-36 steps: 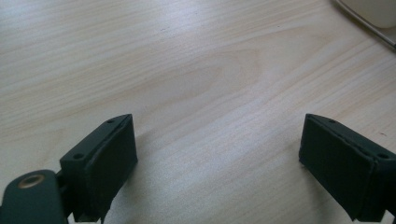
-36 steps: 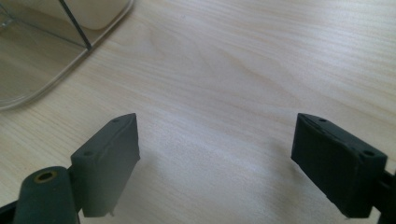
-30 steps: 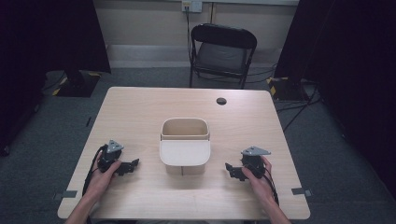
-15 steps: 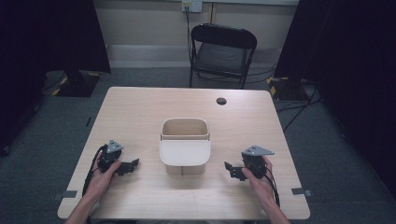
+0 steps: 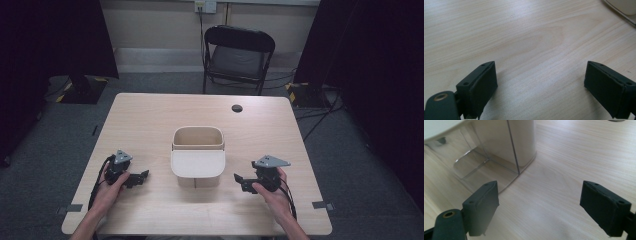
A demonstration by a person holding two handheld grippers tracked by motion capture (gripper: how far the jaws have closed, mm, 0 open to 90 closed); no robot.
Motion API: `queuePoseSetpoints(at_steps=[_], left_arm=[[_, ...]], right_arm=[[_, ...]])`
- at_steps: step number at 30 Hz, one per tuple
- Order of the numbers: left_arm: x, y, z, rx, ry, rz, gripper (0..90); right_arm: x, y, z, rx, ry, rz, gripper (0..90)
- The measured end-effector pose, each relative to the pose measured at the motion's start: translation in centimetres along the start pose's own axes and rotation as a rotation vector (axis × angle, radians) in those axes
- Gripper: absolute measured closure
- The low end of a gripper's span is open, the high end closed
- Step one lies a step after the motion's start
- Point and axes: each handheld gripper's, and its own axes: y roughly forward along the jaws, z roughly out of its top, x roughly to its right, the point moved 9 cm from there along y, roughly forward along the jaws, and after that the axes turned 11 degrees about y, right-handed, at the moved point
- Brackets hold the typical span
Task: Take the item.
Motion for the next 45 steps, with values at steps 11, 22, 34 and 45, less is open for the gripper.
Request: queuePoseSetpoints(at_steps=[11, 22, 34, 45], left_arm=[[0.0, 0.0, 0.0, 0.0, 0.0, 0.002, 10.6], [0.0, 0.0, 0.0, 0.001, -0.001, 0.006, 10.2], [0.0, 0.1, 0.0, 0.001, -0.004, 0.008, 9.9], [0.0, 0.1, 0.1, 0.0, -0.001, 0.006, 9.7]], right_arm=[[-2.2, -0.1, 0.2, 0.009, -0.023, 0.066, 15.2], [-4.2, -0.1, 0.6, 0.009, -0.041, 0.112, 15.0], [-5.7, 0.7, 1.3, -0.006, -0.07, 0.129, 15.2], [-6.8, 2.1, 1.9, -0.013, -0.099, 0.137, 14.9]])
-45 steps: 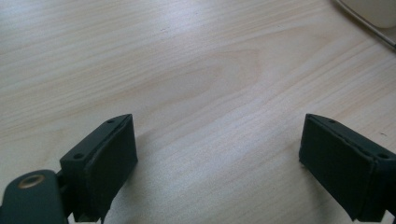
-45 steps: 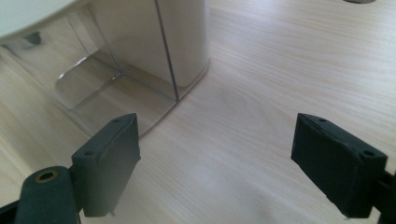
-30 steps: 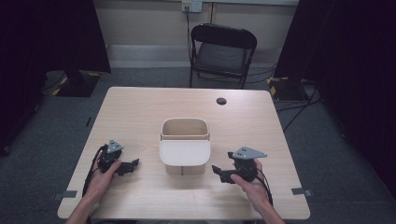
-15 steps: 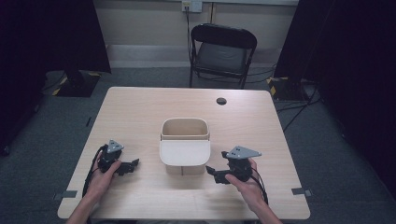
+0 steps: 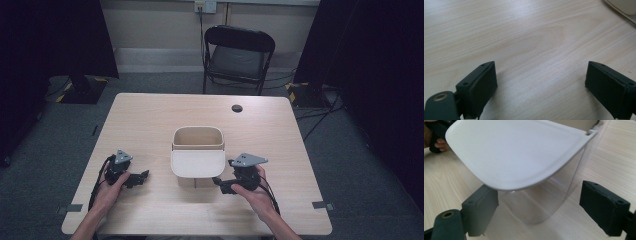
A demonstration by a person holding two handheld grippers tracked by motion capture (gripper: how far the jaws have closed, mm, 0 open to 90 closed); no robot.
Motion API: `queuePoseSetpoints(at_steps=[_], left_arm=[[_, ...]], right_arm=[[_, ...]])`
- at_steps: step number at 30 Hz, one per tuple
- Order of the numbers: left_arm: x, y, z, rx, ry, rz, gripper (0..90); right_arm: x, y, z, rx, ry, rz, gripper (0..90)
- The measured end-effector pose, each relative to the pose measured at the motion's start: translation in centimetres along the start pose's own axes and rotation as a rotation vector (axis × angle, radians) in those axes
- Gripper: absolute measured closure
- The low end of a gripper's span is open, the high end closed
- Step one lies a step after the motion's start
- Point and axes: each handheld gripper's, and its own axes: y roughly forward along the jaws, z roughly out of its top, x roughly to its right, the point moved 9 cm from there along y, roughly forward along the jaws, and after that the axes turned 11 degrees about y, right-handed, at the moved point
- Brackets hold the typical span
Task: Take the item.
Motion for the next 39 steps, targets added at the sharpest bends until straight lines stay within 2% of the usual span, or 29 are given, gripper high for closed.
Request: queuePoseSetpoints(at_steps=[4, 7, 27, 39], left_arm=[[0.0, 0.0, 0.0, -0.004, 0.008, -0.003, 9.3], [0.0, 0.0, 0.0, 0.0, 0.003, -0.003, 9.3], [0.0, 0.0, 0.0, -0.003, 0.005, -0.001, 9.3], [0.0, 0.0, 0.0, -0.003, 0.005, -0.002, 9.3]], right_arm=[[-0.5, 0.7, -0.4, 0.011, 0.012, 0.019, 16.1], [-0.7, 1.0, -0.4, 0.012, -0.001, 0.021, 16.4], [-1.0, 0.2, 0.7, 0.057, -0.007, 0.041, 16.9], [-0.9, 0.1, 1.0, 0.062, -0.005, 0.039, 15.3]])
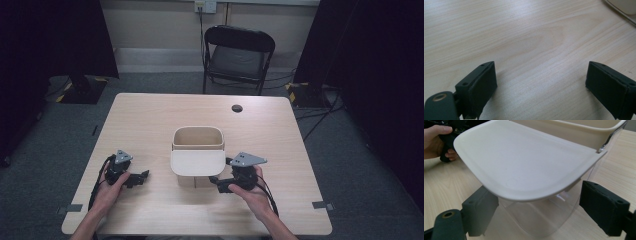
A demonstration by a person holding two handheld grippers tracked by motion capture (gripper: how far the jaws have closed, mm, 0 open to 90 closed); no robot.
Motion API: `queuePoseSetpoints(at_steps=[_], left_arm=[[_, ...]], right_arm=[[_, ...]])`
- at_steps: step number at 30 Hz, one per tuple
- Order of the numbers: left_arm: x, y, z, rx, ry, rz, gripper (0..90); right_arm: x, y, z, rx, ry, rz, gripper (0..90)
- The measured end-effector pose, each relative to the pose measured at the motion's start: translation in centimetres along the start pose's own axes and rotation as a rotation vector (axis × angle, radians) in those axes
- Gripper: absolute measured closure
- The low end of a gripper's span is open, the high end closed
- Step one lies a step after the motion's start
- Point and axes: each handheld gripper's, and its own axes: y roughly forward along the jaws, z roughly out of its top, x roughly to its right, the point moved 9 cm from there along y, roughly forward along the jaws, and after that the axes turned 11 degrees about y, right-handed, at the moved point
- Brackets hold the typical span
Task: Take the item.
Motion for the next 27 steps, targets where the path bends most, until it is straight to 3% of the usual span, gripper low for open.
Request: queuePoseSetpoints(at_steps=[27], left_arm=[[0.0, 0.0, 0.0, 0.0, 0.0, 0.0, 9.3]], right_arm=[[0.04, -0.12, 0.39, 0.018, -0.009, -0.004, 15.2]])
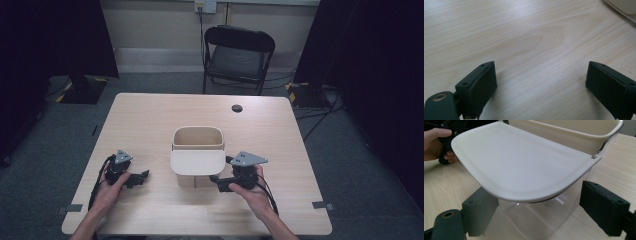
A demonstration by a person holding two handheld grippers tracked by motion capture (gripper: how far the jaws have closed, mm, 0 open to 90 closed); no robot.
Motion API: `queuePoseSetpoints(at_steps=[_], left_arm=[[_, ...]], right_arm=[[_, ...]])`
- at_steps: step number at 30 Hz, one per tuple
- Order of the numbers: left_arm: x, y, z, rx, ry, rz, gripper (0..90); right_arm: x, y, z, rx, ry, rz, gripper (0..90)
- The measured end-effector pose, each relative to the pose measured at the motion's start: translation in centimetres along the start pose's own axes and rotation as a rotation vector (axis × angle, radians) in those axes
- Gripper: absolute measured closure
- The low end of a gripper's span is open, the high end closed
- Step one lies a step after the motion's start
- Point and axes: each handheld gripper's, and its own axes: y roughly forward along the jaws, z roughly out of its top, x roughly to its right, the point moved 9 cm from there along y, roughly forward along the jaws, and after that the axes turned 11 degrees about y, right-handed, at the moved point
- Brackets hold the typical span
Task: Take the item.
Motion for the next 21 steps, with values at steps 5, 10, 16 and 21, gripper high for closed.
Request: queuePoseSetpoints(at_steps=[5, 10, 16, 21], left_arm=[[0.02, 0.01, 0.02, 0.001, -0.002, 0.0, 9.3], [0.0, 0.0, 0.0, 0.0, 0.001, 0.0, 9.3], [0.0, -0.01, 0.0, -0.001, 0.001, 0.0, 9.3], [0.0, 0.0, 0.0, 0.0, 0.001, -0.001, 9.3]], right_arm=[[0.0, 0.03, 0.05, 0.003, -0.002, 0.0, 14.9], [0.0, -0.02, 0.13, 0.006, -0.004, -0.003, 15.0], [-0.01, -0.08, 0.27, 0.008, -0.006, -0.005, 15.0], [-0.01, -0.13, 0.41, 0.013, -0.005, -0.008, 15.2]])
